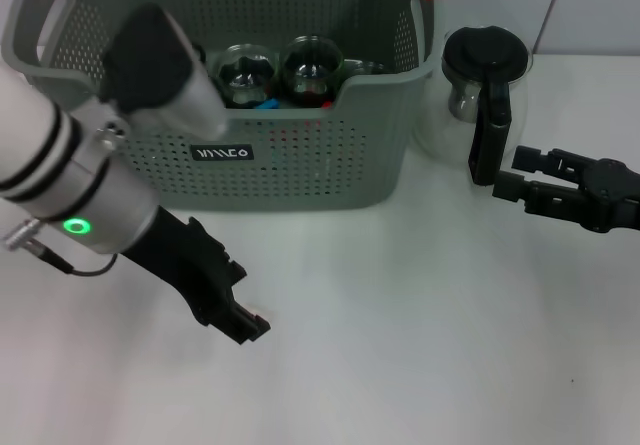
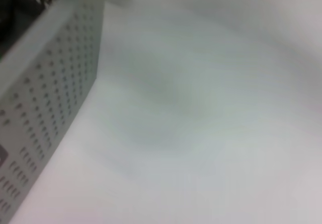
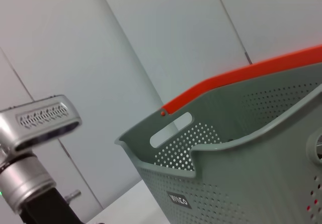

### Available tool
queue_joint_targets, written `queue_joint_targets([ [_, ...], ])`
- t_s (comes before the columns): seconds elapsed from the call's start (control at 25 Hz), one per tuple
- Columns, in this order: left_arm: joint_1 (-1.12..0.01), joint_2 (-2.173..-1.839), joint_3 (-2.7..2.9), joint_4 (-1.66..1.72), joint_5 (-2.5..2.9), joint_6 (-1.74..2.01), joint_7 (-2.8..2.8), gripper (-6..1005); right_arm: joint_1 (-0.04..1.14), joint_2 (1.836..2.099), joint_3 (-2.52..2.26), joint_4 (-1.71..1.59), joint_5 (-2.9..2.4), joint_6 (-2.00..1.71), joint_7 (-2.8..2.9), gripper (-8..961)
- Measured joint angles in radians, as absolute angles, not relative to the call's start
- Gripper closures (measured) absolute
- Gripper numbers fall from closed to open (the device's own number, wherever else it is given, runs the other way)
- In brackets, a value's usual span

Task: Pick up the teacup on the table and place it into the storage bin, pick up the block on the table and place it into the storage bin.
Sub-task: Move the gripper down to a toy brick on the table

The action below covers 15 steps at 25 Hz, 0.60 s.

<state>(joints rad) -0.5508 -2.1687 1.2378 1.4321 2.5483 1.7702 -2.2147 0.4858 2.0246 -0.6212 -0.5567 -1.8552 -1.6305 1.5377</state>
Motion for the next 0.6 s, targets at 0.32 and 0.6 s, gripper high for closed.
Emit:
queue_joint_targets([
  [0.32,-0.569,-2.17,1.427,1.366,2.644,1.651,-2.271,265,0.48,2.025,-0.621,-0.556,-1.855,-1.628,1.539,68],
  [0.6,-0.574,-2.172,1.526,1.352,2.671,1.553,-2.285,265,0.48,2.026,-0.621,-0.555,-1.857,-1.627,1.538,69],
])
